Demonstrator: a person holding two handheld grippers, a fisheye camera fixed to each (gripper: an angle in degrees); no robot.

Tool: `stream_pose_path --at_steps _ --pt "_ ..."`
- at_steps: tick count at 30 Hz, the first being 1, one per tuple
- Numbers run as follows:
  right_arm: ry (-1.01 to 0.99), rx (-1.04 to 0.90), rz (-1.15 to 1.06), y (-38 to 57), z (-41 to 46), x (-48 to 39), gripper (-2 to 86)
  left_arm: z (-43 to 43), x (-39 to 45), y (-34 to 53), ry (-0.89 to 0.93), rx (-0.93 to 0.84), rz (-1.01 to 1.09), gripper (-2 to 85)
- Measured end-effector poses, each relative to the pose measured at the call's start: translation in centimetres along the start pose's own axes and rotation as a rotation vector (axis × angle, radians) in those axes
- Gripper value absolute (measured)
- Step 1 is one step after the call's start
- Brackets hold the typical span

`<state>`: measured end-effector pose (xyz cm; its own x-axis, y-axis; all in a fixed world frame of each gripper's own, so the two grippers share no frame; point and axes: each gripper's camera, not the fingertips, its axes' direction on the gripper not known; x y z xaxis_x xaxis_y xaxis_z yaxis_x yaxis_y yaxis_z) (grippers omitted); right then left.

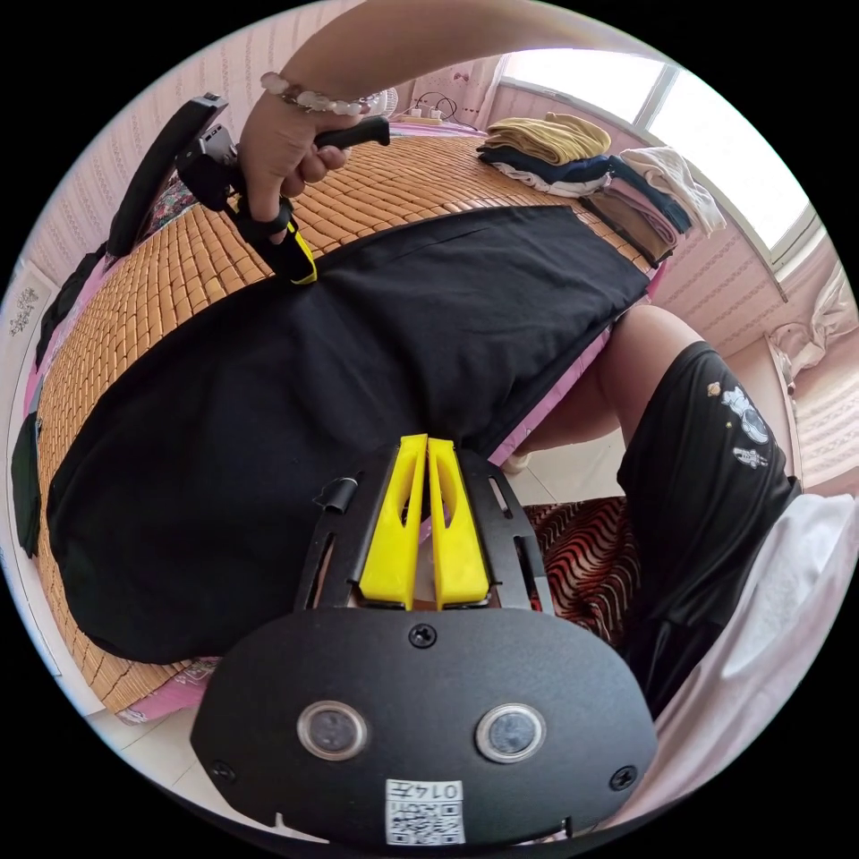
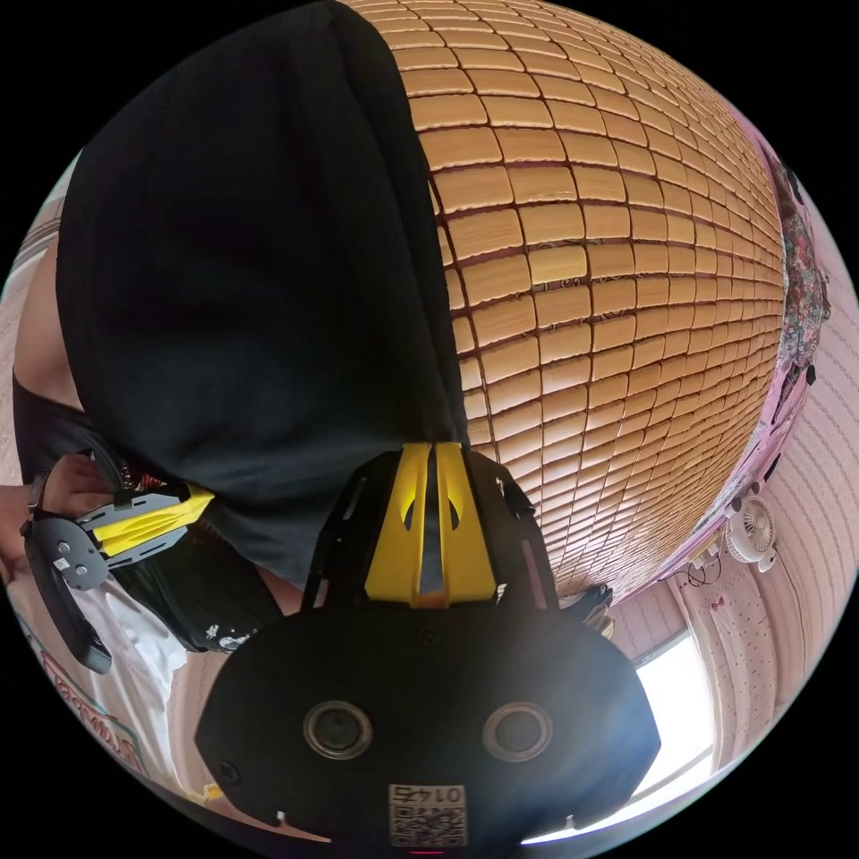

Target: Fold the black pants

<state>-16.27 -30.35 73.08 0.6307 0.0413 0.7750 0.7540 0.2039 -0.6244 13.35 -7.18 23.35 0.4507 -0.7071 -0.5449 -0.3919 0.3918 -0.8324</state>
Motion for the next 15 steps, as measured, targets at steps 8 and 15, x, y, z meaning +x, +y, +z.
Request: stream_pose_path --at_steps 8,15 --pt "0.134 0.265 0.237 10.2 0.2 0.0 3.0 1.4 2.0 -1.0 -0.087 -0.014 0.025 -0.7" --pt "-0.256 0.861 0.710 37.0 2.3 4.0 7.3 -3.5 3.9 2.0 -0.185 0.076 0.117 -0.7"
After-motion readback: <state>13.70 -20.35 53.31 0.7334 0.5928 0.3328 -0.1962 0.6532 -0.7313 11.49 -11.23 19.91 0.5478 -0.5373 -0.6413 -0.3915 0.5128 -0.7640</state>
